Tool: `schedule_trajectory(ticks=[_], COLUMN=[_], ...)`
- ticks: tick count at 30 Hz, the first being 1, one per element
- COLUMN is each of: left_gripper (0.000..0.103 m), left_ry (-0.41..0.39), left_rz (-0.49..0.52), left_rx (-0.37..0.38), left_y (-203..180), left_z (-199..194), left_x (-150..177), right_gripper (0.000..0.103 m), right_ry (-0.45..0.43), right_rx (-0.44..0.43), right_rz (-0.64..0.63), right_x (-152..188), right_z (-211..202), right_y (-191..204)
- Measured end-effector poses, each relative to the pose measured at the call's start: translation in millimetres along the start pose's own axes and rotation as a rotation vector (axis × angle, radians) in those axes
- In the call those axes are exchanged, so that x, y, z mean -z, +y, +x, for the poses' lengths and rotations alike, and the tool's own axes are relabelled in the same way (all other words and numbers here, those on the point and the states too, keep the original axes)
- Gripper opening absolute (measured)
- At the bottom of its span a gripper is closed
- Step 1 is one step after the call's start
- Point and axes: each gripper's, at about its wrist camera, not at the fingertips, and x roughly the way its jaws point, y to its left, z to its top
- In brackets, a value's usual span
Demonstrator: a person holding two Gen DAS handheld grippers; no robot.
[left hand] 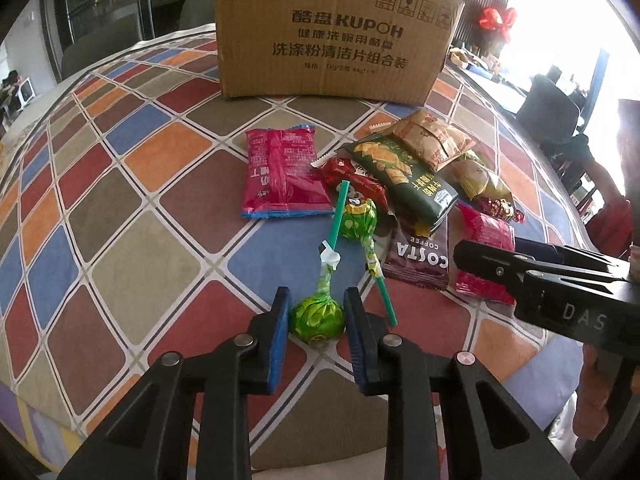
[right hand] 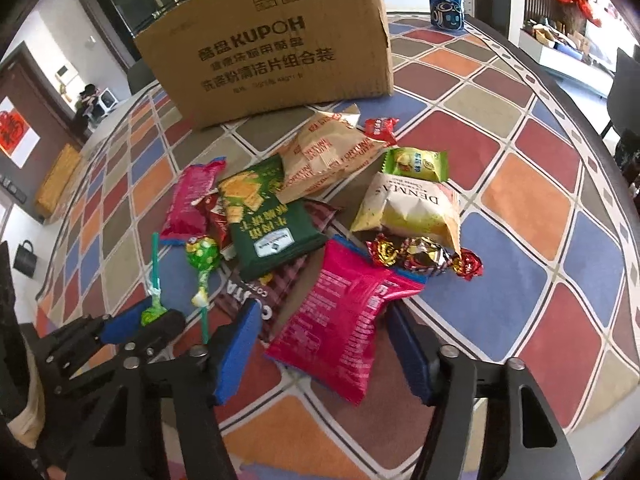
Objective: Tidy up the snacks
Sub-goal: 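Grasp the pink chip bag with the right tool while the left tool grasps the green lollipop, then carry the pink bag and lollipop over the cardboard box and open both tools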
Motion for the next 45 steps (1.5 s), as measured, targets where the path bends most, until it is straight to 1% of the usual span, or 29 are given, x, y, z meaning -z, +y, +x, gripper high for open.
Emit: schedule_trajectory(ticks=[1,2,4,7,9,11,15,24,32,38,42,45], left_gripper=[0.027,0.027,0.027,0.027,0.027,0.027,0.027,0.027,0.027,0.027,0.027,0.027], left_ry=[0.000,0.000,-0.003,-0.017,-0.027,-0.039,-0.062,-0.116,-0.207,-0.293,-0.315,-0.327], left_rz=[-0.001,-0.002,-0.005,-0.001,0.003,0.004,0.001,0.002,0.012,0.017,0.020,0.027], left_rx=[-0.001,-0.002,-0.004,-0.012,-0.018,-0.023,-0.033,-0.041,-0.070,-0.094,-0.098,-0.102], left_y=[0,0,0,-1,-3,-4,-6,-14,-17,-16,-15,-15], left_z=[0,0,-1,-5,-9,-13,-21,-42,-65,-82,-84,-83], left_x=[0,0,-1,-2,-2,-2,-2,-3,-18,-38,-53,-64], right_gripper=[0.059,0.054,0.047,0.044,0.039,0.038,0.033,0.032,0.032,0.032,0.032,0.032], right_ry=[-0.005,-0.006,-0.010,-0.013,-0.019,-0.021,-0.029,-0.107,-0.169,-0.266,-0.314,-0.329], right_rx=[0.004,0.008,0.014,0.006,-0.002,-0.015,-0.035,-0.062,-0.084,-0.089,-0.089,-0.093], right_rz=[0.000,-0.001,-0.008,-0.014,-0.017,-0.022,-0.029,-0.064,-0.104,-0.155,-0.186,-0.213], right_x=[0,0,0,0,1,2,6,12,6,-10,-25,-37], right_z=[0,0,0,0,-2,-5,-9,-36,-53,-71,-79,-81], right_y=[0,-1,-1,-2,-2,-1,0,7,14,24,28,32])
